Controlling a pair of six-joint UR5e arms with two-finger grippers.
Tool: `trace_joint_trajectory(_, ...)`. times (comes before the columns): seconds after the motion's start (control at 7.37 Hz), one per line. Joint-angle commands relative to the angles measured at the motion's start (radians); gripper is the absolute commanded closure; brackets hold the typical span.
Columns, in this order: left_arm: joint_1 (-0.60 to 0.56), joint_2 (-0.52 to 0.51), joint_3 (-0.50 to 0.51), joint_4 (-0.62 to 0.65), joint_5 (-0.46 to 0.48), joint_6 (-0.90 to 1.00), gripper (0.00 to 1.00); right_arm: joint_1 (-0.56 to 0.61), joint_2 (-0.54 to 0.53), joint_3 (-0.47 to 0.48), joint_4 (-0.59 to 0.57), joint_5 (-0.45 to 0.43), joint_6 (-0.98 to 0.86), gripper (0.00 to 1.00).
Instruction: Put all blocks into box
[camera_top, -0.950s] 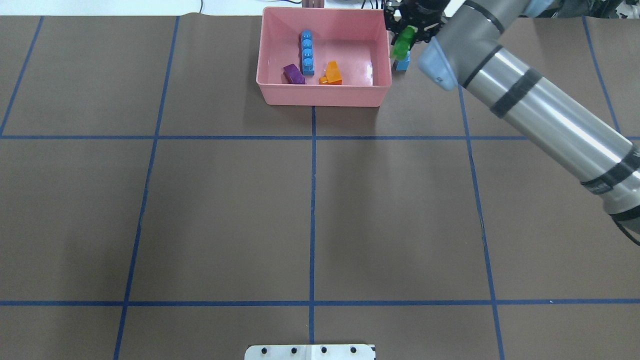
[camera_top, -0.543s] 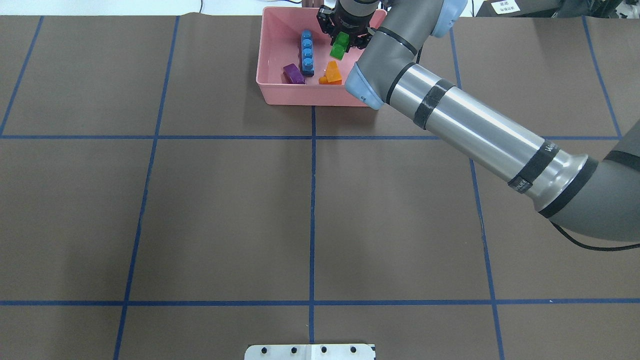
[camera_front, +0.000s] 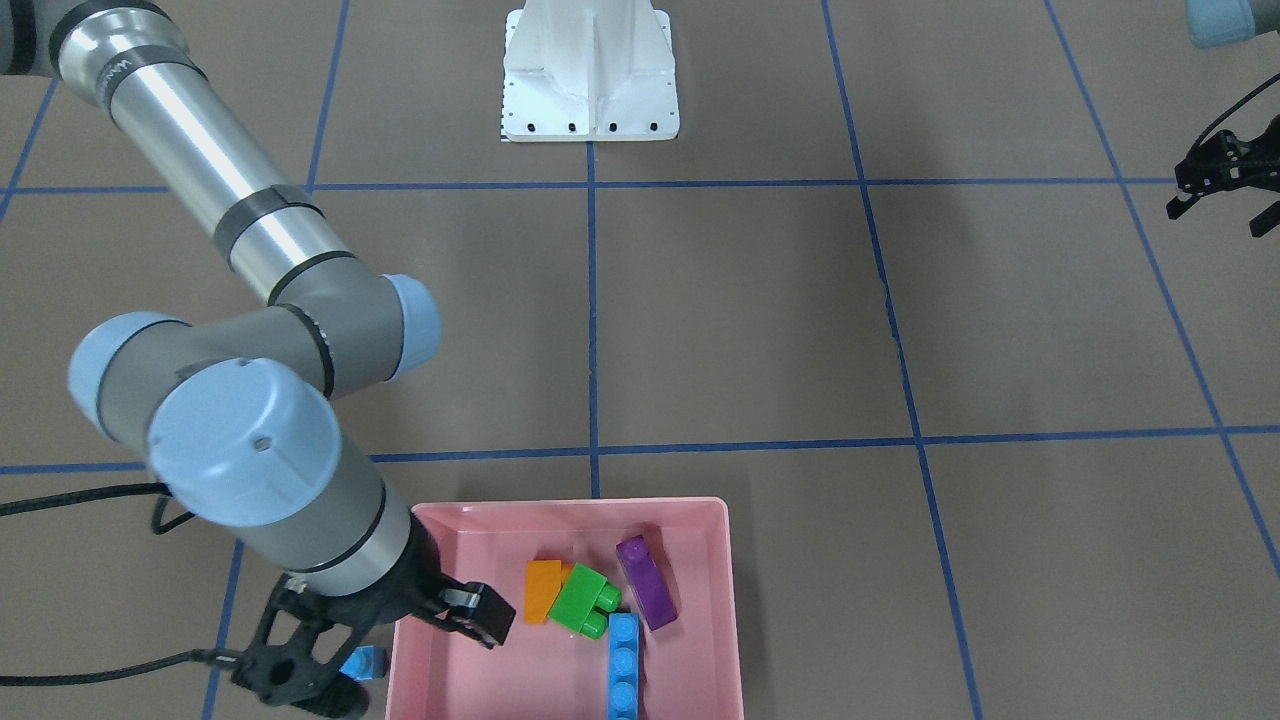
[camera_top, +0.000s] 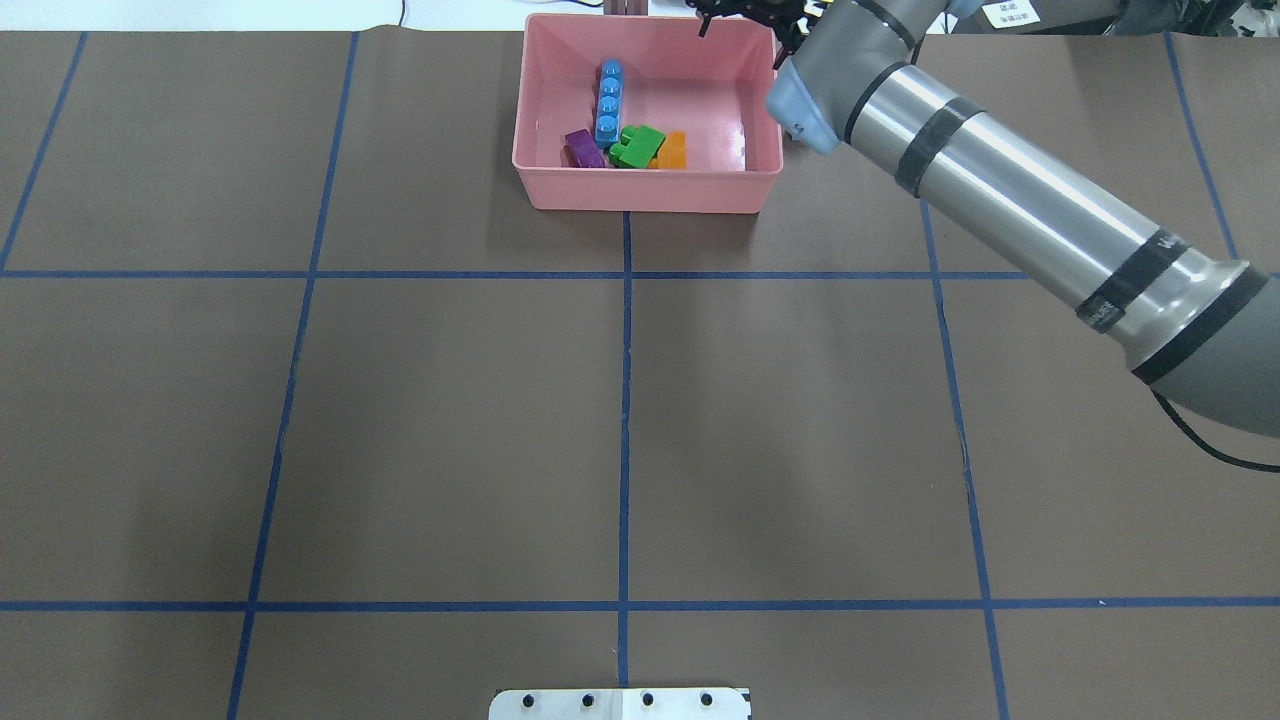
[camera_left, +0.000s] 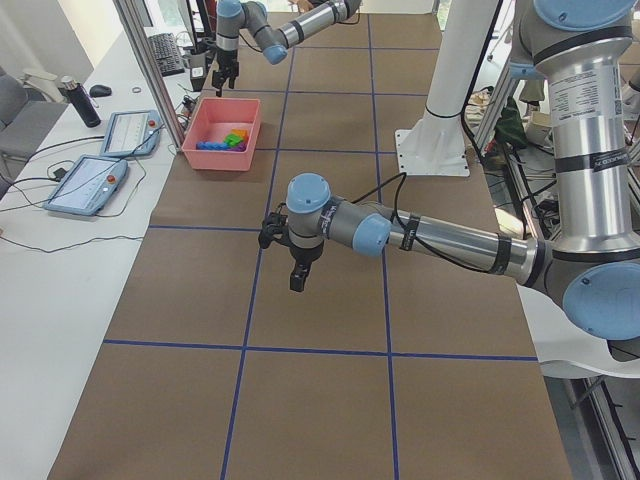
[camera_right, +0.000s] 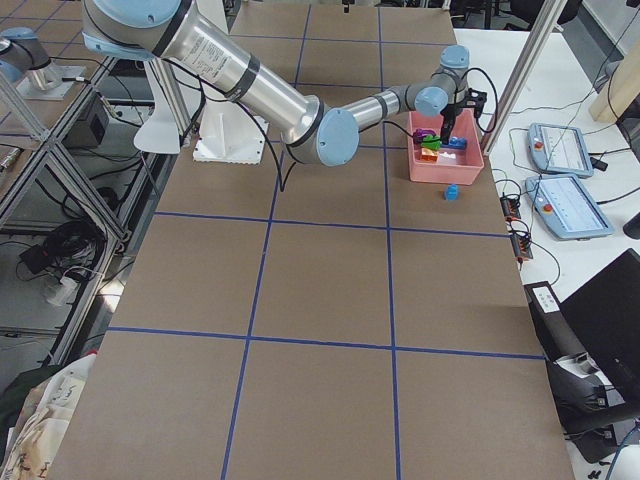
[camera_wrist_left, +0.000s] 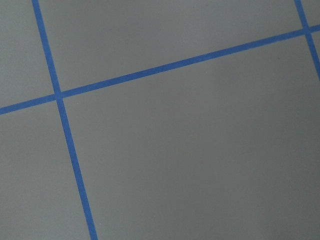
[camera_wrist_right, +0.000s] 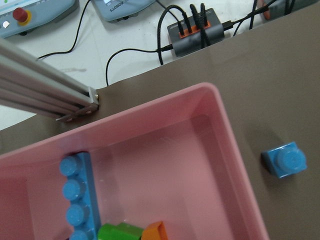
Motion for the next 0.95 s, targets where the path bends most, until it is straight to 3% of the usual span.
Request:
trace_joint_trajectory(0.0, 0.000, 0.001, -0.002, 0.000, 0.000, 0.000, 0.00, 0.074, -0.082, -0.024, 0.001, 0.025, -0.096, 0.01)
trace_joint_trajectory(0.54, 0.000, -0.001, -0.011, 0.000, 0.000, 0.000, 0.00, 0.022, -0.110, -0.105, 0.045, 0.017, -0.086, 0.03)
trace_joint_trajectory(0.81, 0.000, -0.001, -0.014, 0.000, 0.000, 0.000, 0.00, -0.024, -0.112, -0.125, 0.091, -0.029, -0.069, 0.03)
